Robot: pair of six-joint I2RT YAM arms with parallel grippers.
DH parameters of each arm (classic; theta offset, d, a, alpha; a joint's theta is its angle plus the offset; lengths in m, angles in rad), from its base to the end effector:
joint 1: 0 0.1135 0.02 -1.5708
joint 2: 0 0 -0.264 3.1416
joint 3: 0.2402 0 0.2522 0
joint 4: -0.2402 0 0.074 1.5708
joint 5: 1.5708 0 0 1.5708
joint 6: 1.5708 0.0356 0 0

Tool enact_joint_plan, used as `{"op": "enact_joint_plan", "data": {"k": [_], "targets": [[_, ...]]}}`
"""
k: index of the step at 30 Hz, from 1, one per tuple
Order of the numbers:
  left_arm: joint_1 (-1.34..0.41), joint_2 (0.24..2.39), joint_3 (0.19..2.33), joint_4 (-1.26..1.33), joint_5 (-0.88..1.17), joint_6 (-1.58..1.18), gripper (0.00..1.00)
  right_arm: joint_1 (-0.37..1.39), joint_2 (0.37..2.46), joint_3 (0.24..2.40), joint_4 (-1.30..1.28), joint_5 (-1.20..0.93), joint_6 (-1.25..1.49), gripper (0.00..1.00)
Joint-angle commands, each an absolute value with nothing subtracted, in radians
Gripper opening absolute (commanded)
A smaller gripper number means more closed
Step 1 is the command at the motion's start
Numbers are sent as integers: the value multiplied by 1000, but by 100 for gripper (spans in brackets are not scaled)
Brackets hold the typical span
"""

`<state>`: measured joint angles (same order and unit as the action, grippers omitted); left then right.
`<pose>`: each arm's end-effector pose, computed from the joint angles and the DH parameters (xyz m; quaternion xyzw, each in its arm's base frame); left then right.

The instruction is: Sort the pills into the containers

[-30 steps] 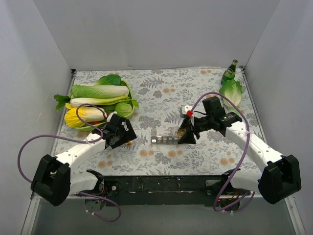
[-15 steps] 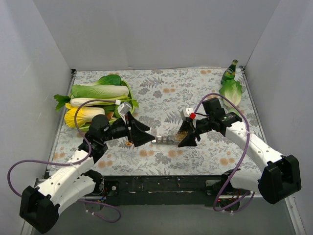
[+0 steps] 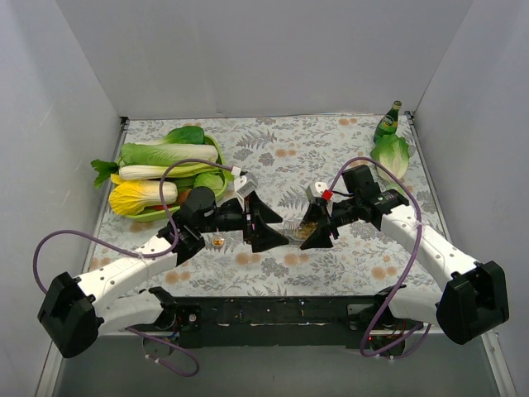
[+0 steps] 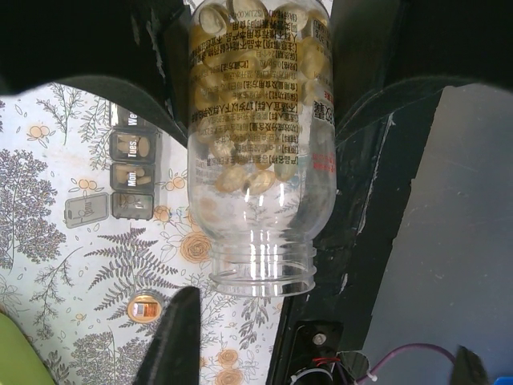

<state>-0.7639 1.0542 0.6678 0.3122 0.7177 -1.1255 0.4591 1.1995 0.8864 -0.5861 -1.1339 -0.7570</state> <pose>0.1569 -0.1827 0.2988 0.1117 0.7179 -0.6670 0.1647 0.1929 0.1314 0.2714 -0.6002 0.5526 0.4602 0.3501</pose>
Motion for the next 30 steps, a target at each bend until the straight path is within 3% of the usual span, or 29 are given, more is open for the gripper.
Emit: {"op": "enact_joint_plan", "data": {"k": [1,10,14,15,23,26,27,30], "targets": [[-791,1074,727,292,612,-1069,87,454,1192,899,-571,-1183,-739,9],[-850,1144,779,221,512,-1029,74,456,1193,897,-561,-1184,-727,9],[-853,1150,788,199,512,-1020,56,456,1195,897,-560,-1184,-723,9],[-854,1150,790,189,512,-1017,41,456,1195,897,-558,-1183,-723,9],[-854,1152,821,149,508,-1020,3,454,1198,894,-552,-1161,-707,9],[-854,1158,845,117,497,-1022,0,456,1200,893,-543,-1149,-700,14],[-854,1161,856,89,495,-1017,0,457,1200,893,-542,-1140,-693,26],[-854,1183,905,19,486,-993,0,459,1201,894,-538,-1118,-684,43]]}}
